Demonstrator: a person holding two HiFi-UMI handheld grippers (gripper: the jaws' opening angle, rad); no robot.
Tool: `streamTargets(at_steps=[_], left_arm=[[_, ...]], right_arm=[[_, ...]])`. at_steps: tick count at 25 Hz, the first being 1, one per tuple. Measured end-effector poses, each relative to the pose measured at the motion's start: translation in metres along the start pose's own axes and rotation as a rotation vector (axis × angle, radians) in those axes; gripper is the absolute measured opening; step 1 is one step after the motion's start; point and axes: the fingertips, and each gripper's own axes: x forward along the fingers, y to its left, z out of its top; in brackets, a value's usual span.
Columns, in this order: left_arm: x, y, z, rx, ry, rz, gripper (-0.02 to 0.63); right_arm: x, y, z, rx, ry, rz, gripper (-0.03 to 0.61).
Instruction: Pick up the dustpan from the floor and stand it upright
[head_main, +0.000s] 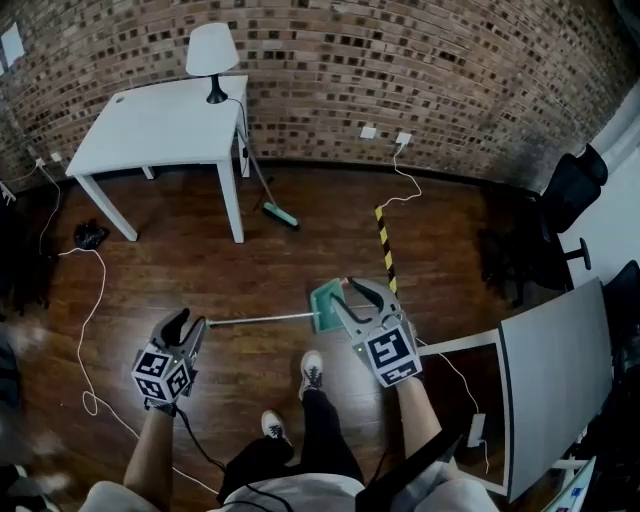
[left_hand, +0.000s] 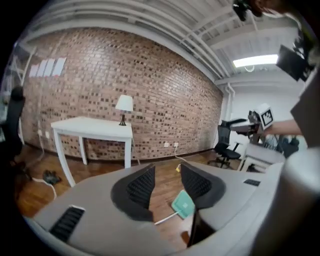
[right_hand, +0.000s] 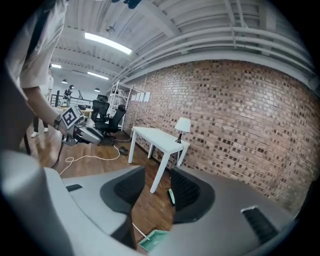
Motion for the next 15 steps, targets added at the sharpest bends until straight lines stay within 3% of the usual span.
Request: streamTargets(at_steps=[2,3,8,12,15], left_arm=[[0.012,0.015,-0.020,0.074,0.009,0.046,0.181],[0.020,0.022,-0.032,0.058,0.013,0.054,0.181],[0.077,0.066,-0.131,-0.153,0.057,0.087,0.181],[0.144,0.106,-0.240,-0.253,0.092,0.094,0.181],[0.191,0.127,-0.329,-0.385,0.093,0.123,0.181]], right_arm=[[0.030,0.001,-0.023,-0.016,0.028,0.031,0.170],[0.045,0.002,-0.037,-0.019,0.042,0.050,0.170],[0.126,0.016,-0.148,-0.082,0.153,0.158,0.170],[0.202,0.043,-0.256,-0.113,0.204,0.233,0.170],[0.254,0.069,-0.342,-0.129,0.231,0.309,0.170]])
